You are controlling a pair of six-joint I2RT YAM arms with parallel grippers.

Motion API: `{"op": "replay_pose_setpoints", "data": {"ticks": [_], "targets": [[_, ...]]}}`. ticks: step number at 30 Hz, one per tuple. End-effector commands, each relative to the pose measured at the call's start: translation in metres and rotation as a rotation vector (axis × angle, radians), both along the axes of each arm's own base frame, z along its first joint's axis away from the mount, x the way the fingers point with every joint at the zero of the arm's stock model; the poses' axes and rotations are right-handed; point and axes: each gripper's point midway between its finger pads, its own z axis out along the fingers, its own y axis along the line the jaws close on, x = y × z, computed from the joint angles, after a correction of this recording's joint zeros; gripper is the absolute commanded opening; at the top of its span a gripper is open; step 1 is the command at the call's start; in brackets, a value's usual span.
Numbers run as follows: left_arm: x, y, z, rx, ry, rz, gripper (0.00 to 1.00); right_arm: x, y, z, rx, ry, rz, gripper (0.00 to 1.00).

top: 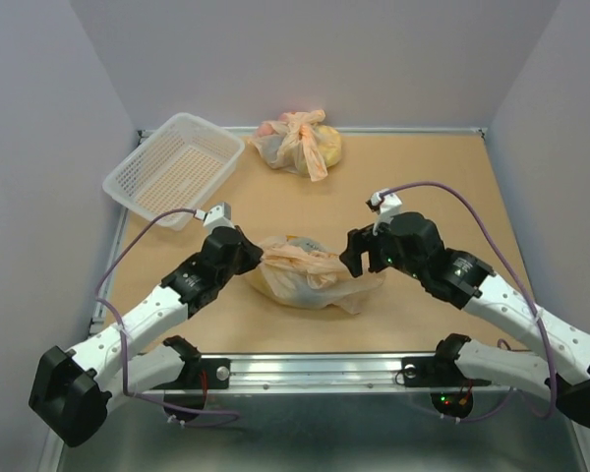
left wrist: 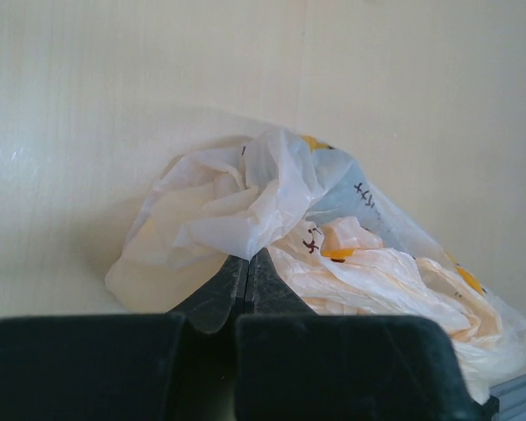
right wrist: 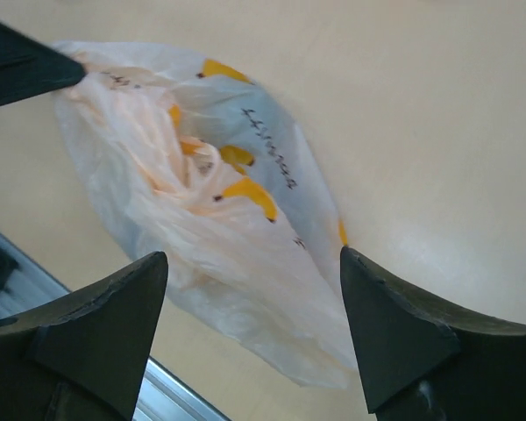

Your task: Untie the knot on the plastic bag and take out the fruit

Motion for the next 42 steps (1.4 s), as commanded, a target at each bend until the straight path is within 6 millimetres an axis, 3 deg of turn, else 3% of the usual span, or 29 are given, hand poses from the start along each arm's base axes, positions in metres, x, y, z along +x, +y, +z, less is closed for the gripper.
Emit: {"op": "replay_pose_setpoints", "data": {"ticks": [1, 6, 13, 21, 25, 30, 35, 38, 42], "targets": [[0.013, -0.012, 0.054, -0.037, -0.116, -0.041, 0.00, -0.009, 0.047, 0.049, 0.032, -0.097, 0.322, 0.84], [0.016, -0.013, 0.063, -0.007, -0.085, -0.042, 0.00, -0.009, 0.075, 0.032, -0.070, -0.107, 0.473, 0.82], [0.018, -0.011, 0.065, 0.020, -0.070, -0.032, 0.00, 0.004, 0.098, 0.024, -0.233, -0.194, 0.503, 0.76], [0.023, -0.013, 0.063, 0.042, -0.057, -0.024, 0.00, -0.012, 0.123, -0.001, -0.412, -0.260, 0.568, 0.57], [0.025, -0.014, 0.067, 0.039, -0.062, -0.024, 0.00, -0.009, 0.119, -0.024, -0.500, -0.249, 0.549, 0.53], [0.025, -0.012, 0.067, 0.047, -0.061, -0.019, 0.00, 0.007, 0.104, -0.045, -0.617, -0.244, 0.463, 0.40], [0.023, -0.007, 0.059, 0.070, -0.048, -0.007, 0.00, 0.026, 0.088, -0.035, -0.683, -0.314, 0.338, 0.39], [0.021, -0.004, 0.055, 0.076, -0.041, -0.001, 0.00, 0.033, 0.081, -0.031, -0.706, -0.348, 0.286, 0.29], [0.019, -0.003, 0.054, 0.071, -0.041, -0.001, 0.00, 0.035, 0.078, -0.037, -0.722, -0.354, 0.274, 0.23]]}}
